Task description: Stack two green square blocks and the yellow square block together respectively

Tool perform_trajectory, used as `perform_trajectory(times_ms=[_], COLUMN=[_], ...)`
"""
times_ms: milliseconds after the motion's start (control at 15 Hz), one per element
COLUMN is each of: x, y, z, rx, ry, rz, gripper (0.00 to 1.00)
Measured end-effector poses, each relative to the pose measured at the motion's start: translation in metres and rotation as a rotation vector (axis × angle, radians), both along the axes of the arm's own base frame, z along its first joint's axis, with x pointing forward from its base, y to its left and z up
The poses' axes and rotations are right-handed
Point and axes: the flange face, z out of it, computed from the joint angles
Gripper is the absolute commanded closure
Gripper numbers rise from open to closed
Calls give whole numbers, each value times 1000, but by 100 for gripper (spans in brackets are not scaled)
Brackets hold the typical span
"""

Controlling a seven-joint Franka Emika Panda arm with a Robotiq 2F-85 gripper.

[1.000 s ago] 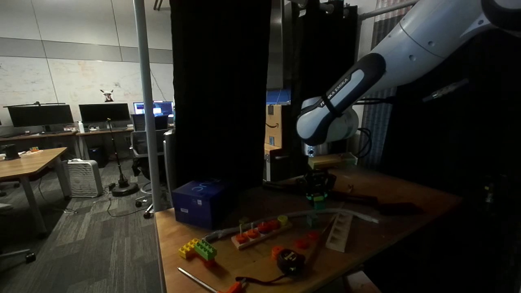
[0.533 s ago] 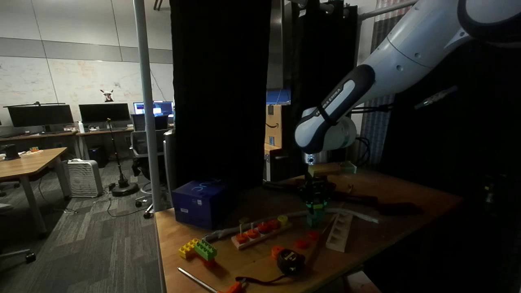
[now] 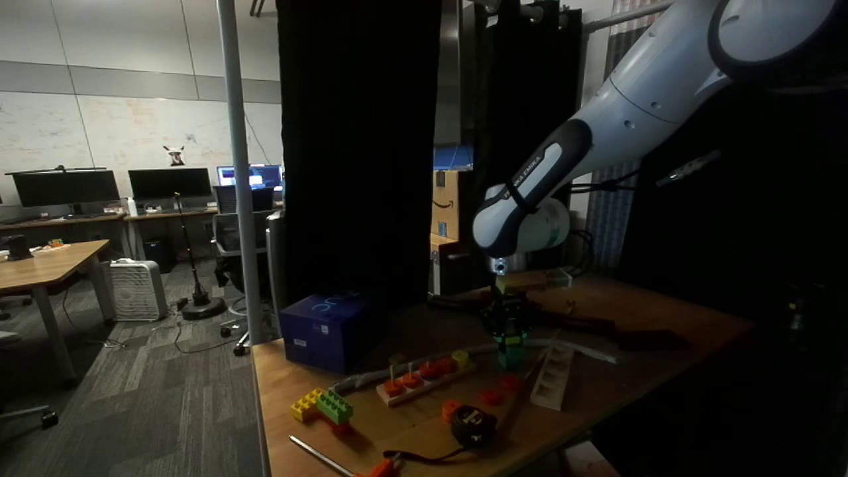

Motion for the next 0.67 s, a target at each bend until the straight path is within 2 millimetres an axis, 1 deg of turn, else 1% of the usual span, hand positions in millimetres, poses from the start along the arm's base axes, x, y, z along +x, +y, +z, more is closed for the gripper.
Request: perform_trajectory(times_ms=[400, 667], x=[13, 16], y=[-3, -3], z=[1, 2], rx=[-7, -8], ry=[-13, -16], rz=[5, 8], gripper=[78, 78])
